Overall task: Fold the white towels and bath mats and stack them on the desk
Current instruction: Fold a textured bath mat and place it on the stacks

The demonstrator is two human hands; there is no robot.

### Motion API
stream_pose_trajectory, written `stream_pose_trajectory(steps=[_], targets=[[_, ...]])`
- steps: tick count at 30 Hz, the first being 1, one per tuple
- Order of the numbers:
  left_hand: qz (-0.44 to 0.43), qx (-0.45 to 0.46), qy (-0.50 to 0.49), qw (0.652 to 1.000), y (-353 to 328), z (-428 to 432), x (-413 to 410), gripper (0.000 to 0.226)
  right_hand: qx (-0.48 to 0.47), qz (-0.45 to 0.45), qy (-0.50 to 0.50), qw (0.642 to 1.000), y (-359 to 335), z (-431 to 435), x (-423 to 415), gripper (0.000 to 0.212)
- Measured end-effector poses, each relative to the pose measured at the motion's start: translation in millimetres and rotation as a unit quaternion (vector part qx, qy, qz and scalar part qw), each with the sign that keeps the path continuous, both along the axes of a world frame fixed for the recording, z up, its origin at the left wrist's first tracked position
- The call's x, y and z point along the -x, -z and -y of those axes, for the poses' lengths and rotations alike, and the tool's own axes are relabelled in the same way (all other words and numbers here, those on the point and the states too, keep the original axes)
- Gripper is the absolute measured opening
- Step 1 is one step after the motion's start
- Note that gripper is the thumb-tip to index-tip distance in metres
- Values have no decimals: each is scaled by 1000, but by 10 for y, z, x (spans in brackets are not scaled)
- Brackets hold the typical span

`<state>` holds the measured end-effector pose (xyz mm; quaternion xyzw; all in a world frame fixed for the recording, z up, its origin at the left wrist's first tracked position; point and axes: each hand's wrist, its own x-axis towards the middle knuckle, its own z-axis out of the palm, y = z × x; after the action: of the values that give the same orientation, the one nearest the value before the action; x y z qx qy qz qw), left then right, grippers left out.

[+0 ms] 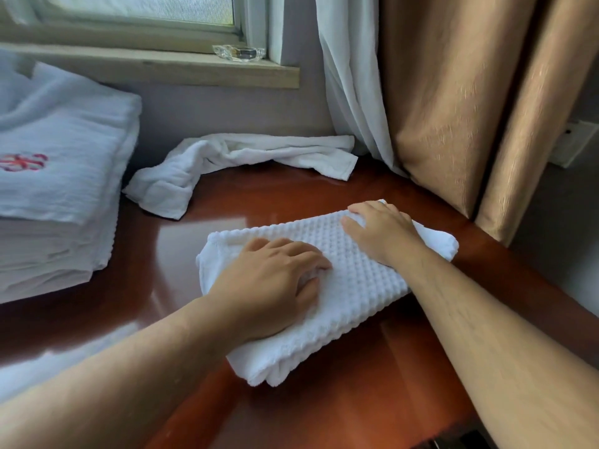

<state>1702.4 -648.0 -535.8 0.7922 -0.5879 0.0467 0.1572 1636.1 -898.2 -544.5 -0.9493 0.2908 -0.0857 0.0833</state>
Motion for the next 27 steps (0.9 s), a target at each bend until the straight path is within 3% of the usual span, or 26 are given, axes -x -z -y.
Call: stream_pose_trajectory(steps=[7,11,13,16,18,22,25,27], targets=[[-22,-57,-39,997,21,-349,-85,60,37,-13,5,999,34,-367,167,64],[-38,-63,-128,989,26,-764,-224,90,-13,-32,-86,996,18,-951,318,77],[-46,-62,-202,976,-9,-983,-346,100,-37,-65,-124,989,-13,-1236,319,81],[-100,-60,-308,944,-53,-1332,-455,115,-28,-106,-160,981,-48,-1635,188,70],[-165,-2,-363,917,-55,-1544,-424,126,-29,-118,-172,978,-60,-1859,106,67],[-290,181,-414,844,-62,-1932,-330,115,-49,-92,-164,981,-89,-2097,7,69],[-415,158,-444,778,-109,-2114,-303,94,-55,-93,-144,984,-111,-2205,-38,76],[-477,149,-417,760,-132,-2188,-254,69,-57,-95,-143,983,-108,-2293,-60,79]])
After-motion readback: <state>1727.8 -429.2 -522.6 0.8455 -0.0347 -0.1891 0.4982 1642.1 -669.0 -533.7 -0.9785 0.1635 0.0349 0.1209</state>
